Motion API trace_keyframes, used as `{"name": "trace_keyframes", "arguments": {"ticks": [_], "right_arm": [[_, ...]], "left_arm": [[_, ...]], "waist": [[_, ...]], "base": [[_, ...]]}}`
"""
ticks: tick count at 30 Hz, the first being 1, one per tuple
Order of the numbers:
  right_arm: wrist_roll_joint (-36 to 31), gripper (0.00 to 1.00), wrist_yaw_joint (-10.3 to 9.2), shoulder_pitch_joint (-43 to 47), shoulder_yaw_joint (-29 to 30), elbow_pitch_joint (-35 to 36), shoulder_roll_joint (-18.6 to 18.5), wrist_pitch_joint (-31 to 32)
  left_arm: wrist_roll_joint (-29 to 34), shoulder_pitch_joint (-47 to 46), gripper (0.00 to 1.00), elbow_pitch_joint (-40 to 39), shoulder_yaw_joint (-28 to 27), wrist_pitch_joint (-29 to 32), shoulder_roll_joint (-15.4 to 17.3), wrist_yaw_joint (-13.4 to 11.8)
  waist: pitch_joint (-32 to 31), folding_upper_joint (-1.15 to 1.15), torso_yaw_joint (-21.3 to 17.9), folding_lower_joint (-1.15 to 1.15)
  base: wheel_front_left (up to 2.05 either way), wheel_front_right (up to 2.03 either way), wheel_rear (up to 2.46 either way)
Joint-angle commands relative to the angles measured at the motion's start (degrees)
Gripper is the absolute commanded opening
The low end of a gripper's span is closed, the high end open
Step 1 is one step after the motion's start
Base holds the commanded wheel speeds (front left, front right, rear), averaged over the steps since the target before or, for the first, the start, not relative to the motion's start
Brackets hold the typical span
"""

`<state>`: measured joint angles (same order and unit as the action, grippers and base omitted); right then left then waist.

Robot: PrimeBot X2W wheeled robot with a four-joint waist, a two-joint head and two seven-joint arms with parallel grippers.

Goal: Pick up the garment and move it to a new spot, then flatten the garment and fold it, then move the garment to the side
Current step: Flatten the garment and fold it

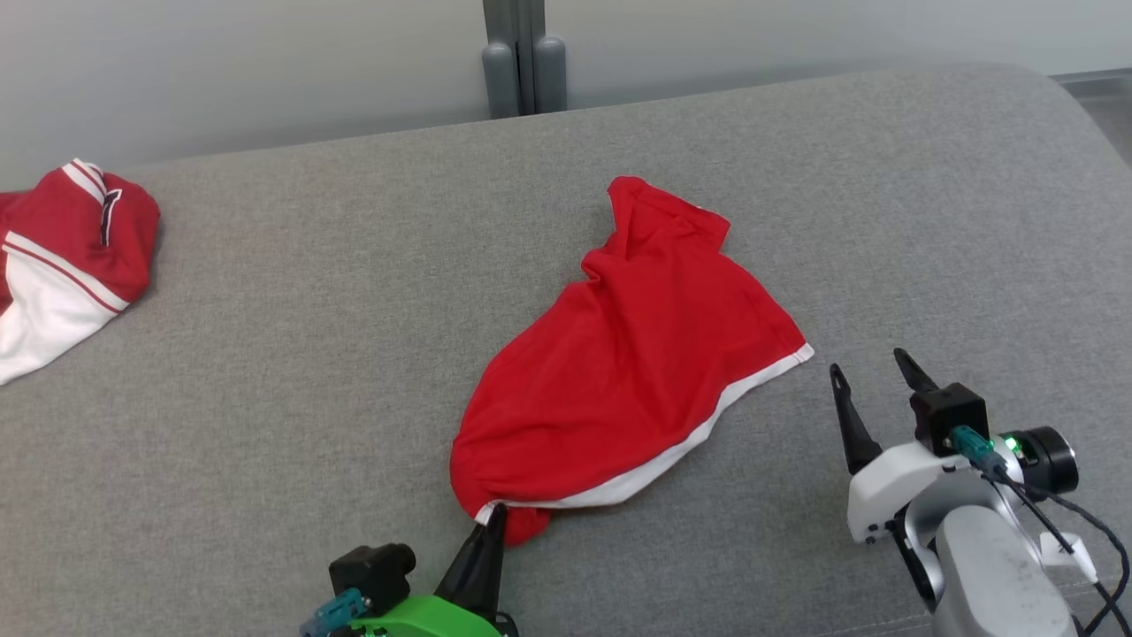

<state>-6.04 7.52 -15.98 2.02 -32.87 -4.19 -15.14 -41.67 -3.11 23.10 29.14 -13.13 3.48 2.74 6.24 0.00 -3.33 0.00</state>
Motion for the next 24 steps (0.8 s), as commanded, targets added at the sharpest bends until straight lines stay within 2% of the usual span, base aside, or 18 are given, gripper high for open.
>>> {"name": "trace_keyframes", "arguments": {"ticks": [1, 8, 14, 15, 17, 19, 20, 21, 22, 24], "right_arm": [[-2.27, 1.0, -0.06, -2.91, -0.13, -2.61, -1.11, -0.02], [-6.95, 1.0, -0.06, -12.33, 0.95, -15.46, -1.6, 0.04], [-6.86, 1.0, -0.06, -16.86, -0.47, -24.52, -1.09, 0.5], [-6.39, 0.9, -0.05, -17.32, -0.78, -25.98, -0.95, 0.48], [-5.88, 0.56, -0.03, -18.07, -1.59, -28.06, -0.73, 0.42], [-4.81, 0.36, -0.04, -18.84, -2.34, -29.85, -0.58, 0.48], [-4.19, 0.2, -0.04, -19.17, -2.57, -30.58, -0.58, 0.42], [-3.72, 0.1, -0.06, -19.48, -2.76, -31.03, -0.54, 0.44], [-3.09, 0.0, -0.08, -19.73, -2.81, -31.41, -0.55, 0.41], [-1.65, 0.0, -0.09, -20.19, -3.11, -31.53, -0.45, 0.27]], "left_arm": [[0.92, -1.42, 0.0, -0.37, -0.04, -0.12, 0.65, -0.31], [2.2, -3.64, 0.0, -2.31, 0.74, -0.29, 0.88, -0.58], [2.6, -4.27, 0.0, -3.27, 0.61, -0.47, 1.26, -1.0], [2.58, -4.25, 0.0, -3.35, 0.57, -0.5, 1.32, -1.1], [2.51, -4.22, 0.0, -3.41, 0.5, -0.57, 1.41, -1.18], [2.54, -4.33, 0.0, -3.52, 0.39, -0.67, 1.52, -1.3], [2.57, -4.41, 0.0, -3.6, 0.31, -0.69, 1.57, -1.34], [2.58, -4.49, 0.0, -3.69, 0.25, -0.75, 1.61, -1.3], [2.64, -4.6, 0.0, -3.81, 0.19, -0.74, 1.66, -1.33], [2.8, -4.87, 0.0, -4.2, 0.0, -0.93, 1.78, -1.43]], "waist": [[1.58, 0.0, 1.15, 0.0], [5.18, 0.0, 3.16, 0.0], [6.3, 0.0, 3.66, 0.0], [6.35, 0.0, 3.65, 0.0], [6.33, 0.0, 3.57, 0.0], [6.24, 0.0, 3.44, 0.0], [6.16, 0.0, 3.35, 0.0], [6.08, 0.0, 3.27, 0.0], [6.0, 0.0, 3.19, 0.0], [5.74, 0.0, 2.98, 0.0]], "base": [[0.0, 0.0, 0.0], [0.0, 0.0, 0.0], [0.0, 0.0, 0.0], [0.0, 0.0, 0.0], [0.0, 0.0, 0.0], [0.0, 0.0, 0.0], [0.0, 0.0, 0.0], [0.0, 0.0, 0.0], [0.0, 0.0, 0.0], [0.0, 0.0, 0.0]]}}
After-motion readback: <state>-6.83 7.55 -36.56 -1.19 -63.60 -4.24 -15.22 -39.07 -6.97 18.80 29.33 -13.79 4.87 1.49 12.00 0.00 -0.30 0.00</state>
